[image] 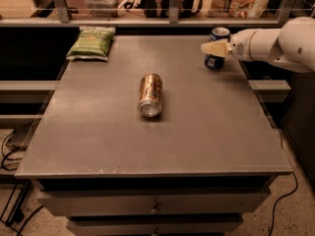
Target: Pick pepsi can
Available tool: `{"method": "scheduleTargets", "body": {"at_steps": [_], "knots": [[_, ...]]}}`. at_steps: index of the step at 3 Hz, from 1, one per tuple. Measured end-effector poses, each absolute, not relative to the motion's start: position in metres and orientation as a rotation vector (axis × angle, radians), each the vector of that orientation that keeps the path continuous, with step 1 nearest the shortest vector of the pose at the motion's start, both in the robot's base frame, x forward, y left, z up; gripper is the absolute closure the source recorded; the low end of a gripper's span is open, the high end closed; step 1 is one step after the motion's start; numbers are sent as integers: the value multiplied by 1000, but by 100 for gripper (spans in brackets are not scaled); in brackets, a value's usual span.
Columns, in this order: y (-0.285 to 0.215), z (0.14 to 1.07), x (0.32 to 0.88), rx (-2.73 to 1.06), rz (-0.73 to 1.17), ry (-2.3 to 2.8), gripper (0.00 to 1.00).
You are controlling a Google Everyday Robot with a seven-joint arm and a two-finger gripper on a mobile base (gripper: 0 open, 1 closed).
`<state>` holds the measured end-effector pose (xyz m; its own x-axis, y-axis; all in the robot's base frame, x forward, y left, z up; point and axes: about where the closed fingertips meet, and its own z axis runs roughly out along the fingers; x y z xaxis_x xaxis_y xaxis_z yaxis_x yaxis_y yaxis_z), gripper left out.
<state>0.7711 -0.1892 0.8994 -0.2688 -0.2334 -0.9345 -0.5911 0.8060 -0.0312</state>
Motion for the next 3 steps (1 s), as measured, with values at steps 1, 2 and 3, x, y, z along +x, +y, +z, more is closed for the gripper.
{"method": "scheduleTargets", "body": {"at_steps": [1,2,3], "knots": [[-175,910,770,-703,348,1836,64],[-157,939,762,-791,302,1788,87],[-134,992,749,-884,305,1672,100]]}}
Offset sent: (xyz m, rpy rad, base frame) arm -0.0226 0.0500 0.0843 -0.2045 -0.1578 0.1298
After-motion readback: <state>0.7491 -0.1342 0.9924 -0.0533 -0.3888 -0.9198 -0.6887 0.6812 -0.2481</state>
